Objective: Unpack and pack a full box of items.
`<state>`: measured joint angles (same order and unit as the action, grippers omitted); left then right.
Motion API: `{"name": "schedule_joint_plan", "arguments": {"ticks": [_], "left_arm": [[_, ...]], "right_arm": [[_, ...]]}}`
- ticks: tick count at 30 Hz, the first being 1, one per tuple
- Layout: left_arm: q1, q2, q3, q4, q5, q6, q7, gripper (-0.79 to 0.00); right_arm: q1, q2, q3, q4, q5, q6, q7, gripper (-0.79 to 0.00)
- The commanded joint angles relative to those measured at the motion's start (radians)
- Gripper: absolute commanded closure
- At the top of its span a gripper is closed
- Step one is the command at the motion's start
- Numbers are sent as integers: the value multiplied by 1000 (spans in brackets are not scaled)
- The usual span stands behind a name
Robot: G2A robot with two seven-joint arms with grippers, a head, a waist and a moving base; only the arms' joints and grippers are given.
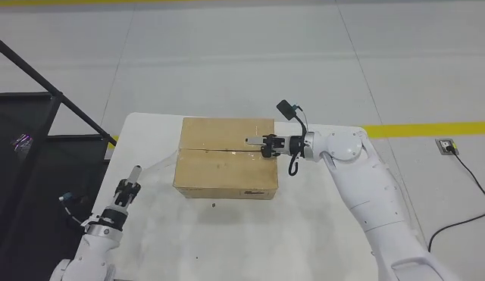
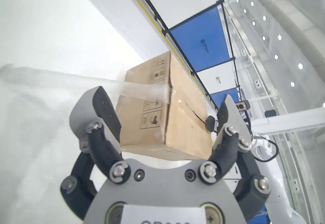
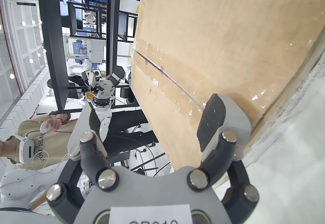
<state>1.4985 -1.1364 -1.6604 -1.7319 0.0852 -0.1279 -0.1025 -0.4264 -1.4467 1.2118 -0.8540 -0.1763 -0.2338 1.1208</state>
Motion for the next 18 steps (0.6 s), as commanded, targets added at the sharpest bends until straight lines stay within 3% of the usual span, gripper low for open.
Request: {"name": "schedule_joint_plan", "arguments": {"ticks": [1,11,18], "left_arm": [[0,0,1,1,1,1,-1,-785],[-6,-1,2,0,-32,17,-35,-785],[-141,-25,96,179,-203,156,-26,-785]], "right_arm": [[0,0,0,0,0,0,0,-785],[0,0,0,0,0,0,0,-785],[0,0,0,0,0,0,0,-785]]}}
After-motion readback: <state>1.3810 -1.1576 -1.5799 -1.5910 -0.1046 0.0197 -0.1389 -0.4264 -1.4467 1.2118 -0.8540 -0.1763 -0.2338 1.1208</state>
